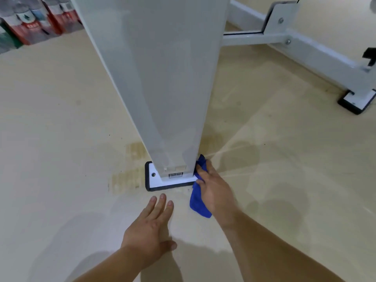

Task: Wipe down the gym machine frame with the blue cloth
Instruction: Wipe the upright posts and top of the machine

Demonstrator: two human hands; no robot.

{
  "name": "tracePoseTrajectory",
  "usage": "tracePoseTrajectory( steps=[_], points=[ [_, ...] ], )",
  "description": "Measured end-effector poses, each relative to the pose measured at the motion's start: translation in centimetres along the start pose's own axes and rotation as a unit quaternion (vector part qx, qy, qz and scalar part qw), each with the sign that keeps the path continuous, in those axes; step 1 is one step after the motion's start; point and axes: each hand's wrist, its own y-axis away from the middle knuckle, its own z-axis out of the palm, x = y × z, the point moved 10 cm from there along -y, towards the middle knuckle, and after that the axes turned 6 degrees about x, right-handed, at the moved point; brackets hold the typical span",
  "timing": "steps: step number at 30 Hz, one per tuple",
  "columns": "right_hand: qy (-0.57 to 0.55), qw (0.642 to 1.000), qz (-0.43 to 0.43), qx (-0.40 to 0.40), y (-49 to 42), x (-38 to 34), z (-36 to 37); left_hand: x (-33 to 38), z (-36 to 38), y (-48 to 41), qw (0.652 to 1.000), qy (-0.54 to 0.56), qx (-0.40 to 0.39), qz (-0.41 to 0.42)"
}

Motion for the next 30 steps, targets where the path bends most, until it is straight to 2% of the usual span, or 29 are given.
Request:
tracePoseTrajectory(
  steps=[2,4,5,8,10,12,13,15,17,20,22,23,24,25,26,28,30],
  points=[
    [0.102,0.994,-0.036,-0.028,1.7,-0.2,0.3,0.0,0.1,-0.1,1.000,-0.002,-0.007,-0.001],
    [0.177,0.976,-0.081,-0.092,3.6,-0.1,1.5,0.0,0.3,-0.1,1.000,-0.009,-0.020,-0.008],
    [0.174,0.976,-0.058,-0.118,4.6,0.7,1.7,0.0,0.4,0.0,1.000,-0.014,-0.026,-0.008],
    [0.137,0.977,-0.010,-0.161,6.9,0.8,0.8,0.3,0.2,0.0,0.998,-0.028,-0.053,-0.006],
    [0.106,0.983,0.036,-0.148,7.2,-0.3,-1.4,0.3,-0.3,-0.2,0.995,-0.018,-0.096,-0.010],
    [-0.024,0.987,0.121,-0.103,7.0,-1.6,-3.8,0.6,-1.8,0.0,0.988,0.045,-0.145,-0.032],
    [-0.097,0.979,0.160,-0.080,7.1,-2.5,-4.8,1.0,-2.6,0.2,0.979,0.115,-0.162,-0.041],
    [-0.157,0.968,0.185,-0.063,7.3,-5.1,-6.7,3.0,-5.0,1.7,0.933,0.304,-0.184,-0.057],
    [-0.163,0.963,0.205,-0.063,8.0,-7.4,-8.0,5.2,-8.2,4.0,0.856,0.480,-0.178,-0.078],
    [-0.208,0.942,0.264,-0.011,9.0,-10.8,-11.1,4.9,-13.0,6.4,0.755,0.630,-0.093,-0.159],
    [-0.237,0.927,0.292,-0.001,9.4,-13.7,-12.8,3.7,-16.1,7.9,0.669,0.714,-0.045,-0.200],
    [-0.247,0.923,0.294,-0.003,9.5,-15.3,-13.6,3.3,-17.6,8.8,0.637,0.743,-0.036,-0.202],
    [-0.260,0.921,0.290,-0.001,9.3,-17.0,-14.5,3.3,-19.4,9.5,0.620,0.760,-0.037,-0.191],
    [-0.269,0.922,0.280,-0.004,9.0,-18.8,-15.8,3.2,-21.2,10.2,0.624,0.759,-0.040,-0.181],
    [-0.274,0.923,0.269,-0.018,8.7,-20.7,-17.1,2.9,-22.9,10.9,0.642,0.746,-0.036,-0.175],
    [-0.277,0.920,0.260,-0.092,8.8,-24.5,-19.7,1.1,-26.2,12.5,0.659,0.721,0.003,-0.214],
    [-0.298,0.895,0.298,-0.145,10.0,-27.5,-22.8,-0.8,-30.1,14.8,0.647,0.715,0.047,-0.261]
  ],
)
